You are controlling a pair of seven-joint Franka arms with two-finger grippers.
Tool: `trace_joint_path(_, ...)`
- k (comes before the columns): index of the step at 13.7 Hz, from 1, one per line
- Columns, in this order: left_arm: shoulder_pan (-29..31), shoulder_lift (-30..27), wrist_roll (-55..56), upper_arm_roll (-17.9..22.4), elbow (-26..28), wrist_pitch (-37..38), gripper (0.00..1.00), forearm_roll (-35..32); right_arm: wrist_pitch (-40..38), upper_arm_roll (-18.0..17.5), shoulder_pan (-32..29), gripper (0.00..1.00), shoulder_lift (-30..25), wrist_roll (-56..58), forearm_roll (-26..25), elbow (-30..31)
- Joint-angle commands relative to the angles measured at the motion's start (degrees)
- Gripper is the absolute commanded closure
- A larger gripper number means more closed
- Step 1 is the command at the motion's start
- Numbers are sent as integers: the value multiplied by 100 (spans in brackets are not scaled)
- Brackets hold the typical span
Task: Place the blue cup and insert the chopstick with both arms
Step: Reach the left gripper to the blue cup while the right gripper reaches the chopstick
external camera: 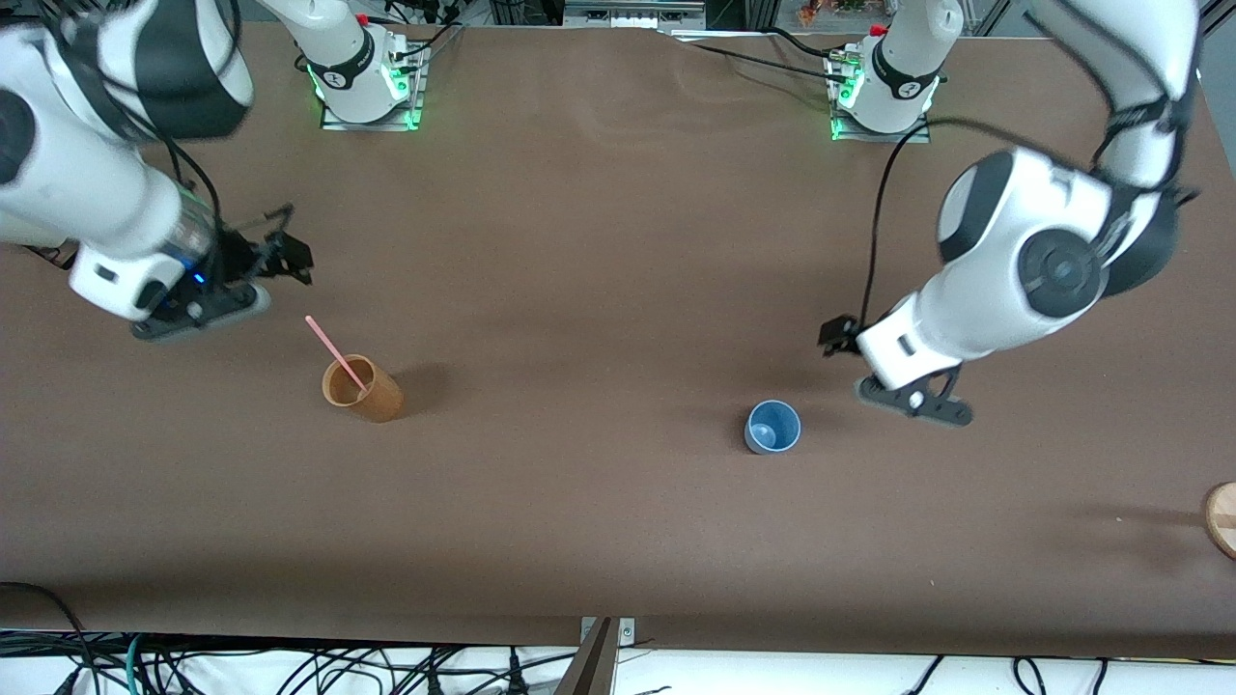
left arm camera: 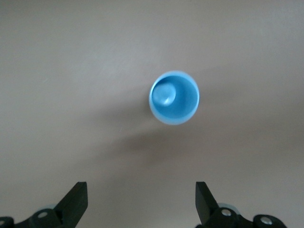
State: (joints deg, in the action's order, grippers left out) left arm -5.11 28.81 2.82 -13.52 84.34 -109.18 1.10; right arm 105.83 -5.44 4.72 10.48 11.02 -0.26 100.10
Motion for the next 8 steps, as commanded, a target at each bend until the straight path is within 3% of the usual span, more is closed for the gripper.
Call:
trace_joint_path(1, -51, 738, -229, 25, -401, -532, 0, -93, 787, -45, -23, 0, 260, 670, 18, 387)
trace_joint_path(6, -183, 1512, -528, 7, -401, -1729, 0, -242, 1668, -36, -50, 4, 481, 779, 9, 1002)
trace_joint_path(7, -183, 1626, -589, 7, -401, -1817, 7, -234, 1730, -36, -59, 11, 490, 805, 9, 1073)
trace_joint_path(8, -183, 1697, -747, 7, -401, -1948, 22, -233, 1826, -36, -67, 23, 499, 866, 9, 1178)
